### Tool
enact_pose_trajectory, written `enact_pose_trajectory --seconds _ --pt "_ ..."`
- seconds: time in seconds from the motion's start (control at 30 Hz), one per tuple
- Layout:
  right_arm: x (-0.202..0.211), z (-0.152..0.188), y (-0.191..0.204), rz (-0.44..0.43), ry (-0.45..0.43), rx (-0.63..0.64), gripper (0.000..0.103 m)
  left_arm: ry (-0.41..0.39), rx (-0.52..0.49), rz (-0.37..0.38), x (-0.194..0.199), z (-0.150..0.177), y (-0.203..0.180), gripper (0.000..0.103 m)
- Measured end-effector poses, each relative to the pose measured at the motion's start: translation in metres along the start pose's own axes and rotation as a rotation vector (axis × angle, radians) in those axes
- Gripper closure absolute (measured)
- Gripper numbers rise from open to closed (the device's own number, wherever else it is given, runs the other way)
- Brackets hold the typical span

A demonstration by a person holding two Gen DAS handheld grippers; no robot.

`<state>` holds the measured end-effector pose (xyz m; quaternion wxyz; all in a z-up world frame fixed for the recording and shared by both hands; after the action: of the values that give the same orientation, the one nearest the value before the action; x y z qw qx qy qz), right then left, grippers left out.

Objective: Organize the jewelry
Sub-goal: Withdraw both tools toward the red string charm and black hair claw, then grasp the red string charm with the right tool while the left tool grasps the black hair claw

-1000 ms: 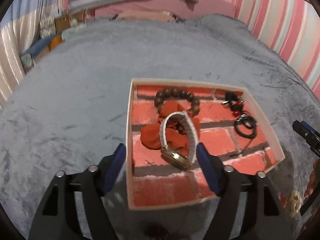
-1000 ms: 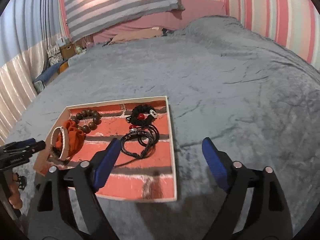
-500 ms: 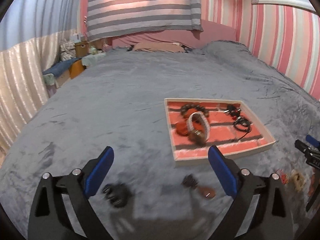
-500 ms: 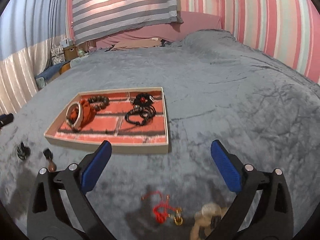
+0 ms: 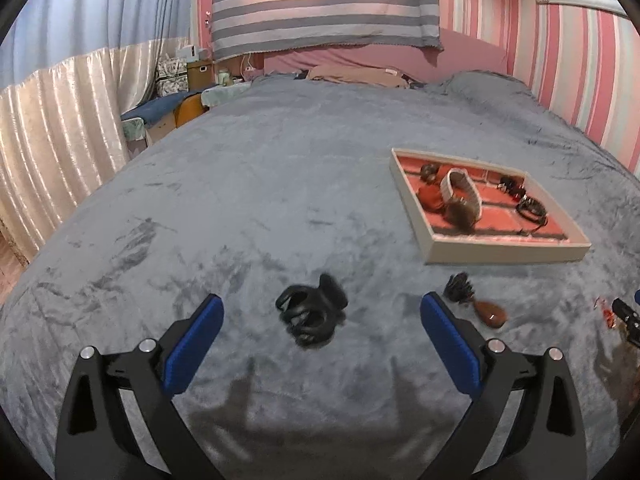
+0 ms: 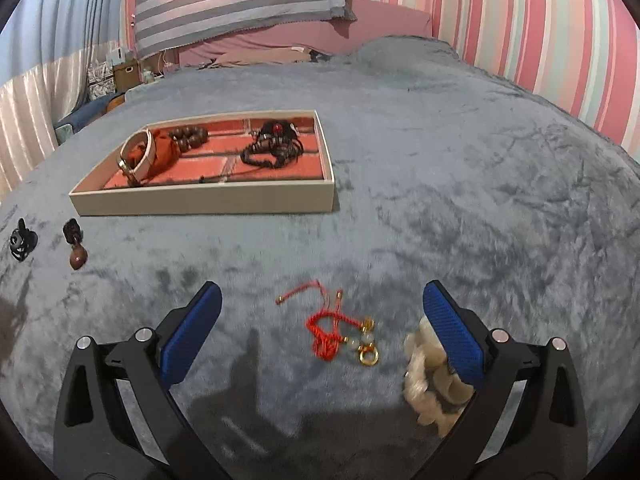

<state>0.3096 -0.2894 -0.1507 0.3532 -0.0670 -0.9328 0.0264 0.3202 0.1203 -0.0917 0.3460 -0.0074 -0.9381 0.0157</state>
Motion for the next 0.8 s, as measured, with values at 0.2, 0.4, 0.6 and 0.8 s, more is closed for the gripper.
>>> enact_pose_trajectory --seconds 0.2,0.4,0.6,0.8 --pt "0.000 0.006 0.002 0.020 -0.013 0.007 0.005 0.021 -0.025 -0.011 -0.014 0.012 0.003 0.006" --pt "-0.007 0.010 0.000 0.041 0.013 0.004 0.007 0.035 -0.013 -0.016 -0.025 0.014 0.010 0.006" --pt "-0.013 0.013 -0.001 0.036 0.031 0.002 0.012 0.045 -0.003 -0.044 -0.041 0.006 0.022 0.006" --pt "-0.016 0.015 -0.002 0.029 0.046 -0.008 0.023 0.055 -0.021 -0.047 -0.055 0.003 0.025 0.006"
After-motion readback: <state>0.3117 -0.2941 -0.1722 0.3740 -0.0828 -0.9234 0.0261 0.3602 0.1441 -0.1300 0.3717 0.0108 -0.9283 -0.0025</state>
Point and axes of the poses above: each gripper's, at about its wrist camera, not at the fingertips, and x roughly against the way its jaws point, y to its left, z to its underside, the point moved 5 cm from there along -x, roughly the way its jaws point, and after that the axes turned 3 degrees about z, right-handed, at the moved point
